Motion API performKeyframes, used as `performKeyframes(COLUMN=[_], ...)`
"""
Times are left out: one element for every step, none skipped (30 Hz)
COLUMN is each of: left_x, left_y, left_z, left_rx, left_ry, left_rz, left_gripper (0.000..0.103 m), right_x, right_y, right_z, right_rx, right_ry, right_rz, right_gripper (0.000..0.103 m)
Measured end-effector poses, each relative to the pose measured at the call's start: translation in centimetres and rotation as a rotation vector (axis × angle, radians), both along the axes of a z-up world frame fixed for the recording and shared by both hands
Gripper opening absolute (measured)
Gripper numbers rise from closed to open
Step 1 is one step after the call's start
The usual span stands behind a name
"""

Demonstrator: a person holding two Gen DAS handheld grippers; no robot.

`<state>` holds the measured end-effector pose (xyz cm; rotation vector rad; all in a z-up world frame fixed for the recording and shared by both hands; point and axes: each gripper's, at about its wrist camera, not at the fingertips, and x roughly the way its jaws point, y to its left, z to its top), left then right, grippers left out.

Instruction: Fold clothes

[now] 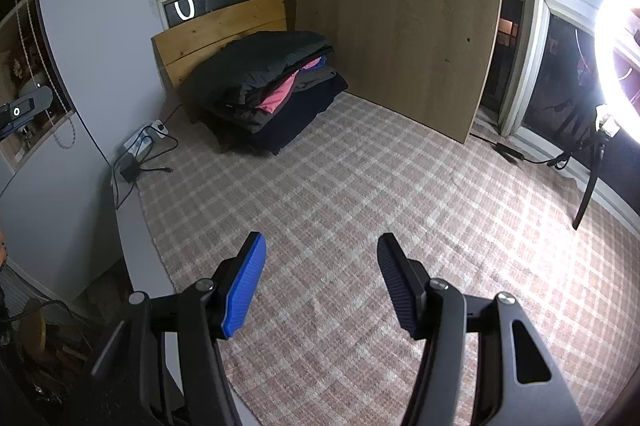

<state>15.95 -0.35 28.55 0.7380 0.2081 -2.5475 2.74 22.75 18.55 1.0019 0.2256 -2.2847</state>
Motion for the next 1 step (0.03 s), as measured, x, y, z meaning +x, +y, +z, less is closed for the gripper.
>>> performKeyframes(left_x=[-0.11], left_y=[0.01], left_z=[-0.08], left_rx=[-0.002], left_ry=[-0.004], left_rz=[0.0], left_gripper=[0.102], right_x=[-0.12], right_y=[0.01], right_z=[-0.12], right_rx=[0.0], right_ry=[-0.004], right_rz=[-0.004], right_gripper=[0.057])
